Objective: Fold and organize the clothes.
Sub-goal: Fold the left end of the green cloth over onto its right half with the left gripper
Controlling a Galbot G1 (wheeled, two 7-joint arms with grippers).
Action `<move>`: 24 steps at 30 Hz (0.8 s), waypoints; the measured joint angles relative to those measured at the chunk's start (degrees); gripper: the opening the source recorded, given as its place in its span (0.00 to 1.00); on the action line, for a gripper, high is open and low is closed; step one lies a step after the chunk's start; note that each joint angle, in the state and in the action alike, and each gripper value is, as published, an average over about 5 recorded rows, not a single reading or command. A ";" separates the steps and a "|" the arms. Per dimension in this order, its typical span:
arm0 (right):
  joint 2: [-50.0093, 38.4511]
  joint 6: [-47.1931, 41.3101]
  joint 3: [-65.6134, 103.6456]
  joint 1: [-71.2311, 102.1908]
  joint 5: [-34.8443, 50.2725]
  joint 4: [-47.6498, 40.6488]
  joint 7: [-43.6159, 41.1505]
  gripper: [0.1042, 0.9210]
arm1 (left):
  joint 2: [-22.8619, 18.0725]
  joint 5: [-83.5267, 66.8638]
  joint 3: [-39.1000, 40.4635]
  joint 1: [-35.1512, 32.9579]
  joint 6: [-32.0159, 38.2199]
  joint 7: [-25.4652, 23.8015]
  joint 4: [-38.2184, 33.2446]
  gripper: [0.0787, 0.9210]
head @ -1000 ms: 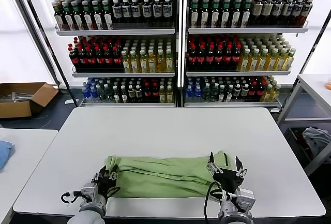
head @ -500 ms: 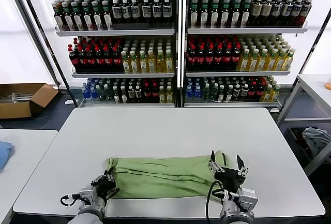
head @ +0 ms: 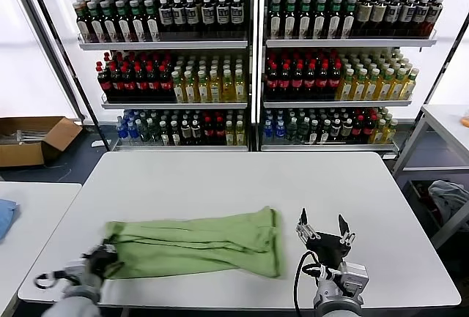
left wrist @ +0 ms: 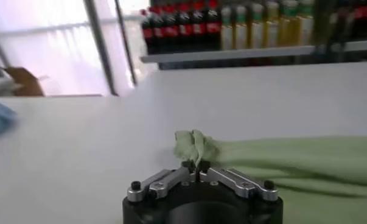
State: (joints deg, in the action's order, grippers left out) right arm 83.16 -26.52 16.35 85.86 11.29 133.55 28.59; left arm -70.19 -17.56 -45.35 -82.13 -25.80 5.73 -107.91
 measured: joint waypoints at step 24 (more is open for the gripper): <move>0.01 1.23 1.45 2.43 -0.95 1.20 -0.75 0.88 | 6.00 1.75 -0.45 -0.93 -1.51 -0.85 -8.60 0.01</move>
State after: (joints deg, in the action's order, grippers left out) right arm 83.17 -25.29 17.80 88.29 10.34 134.75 27.85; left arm -64.19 -15.82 -45.80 -83.07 -27.32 4.88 -116.51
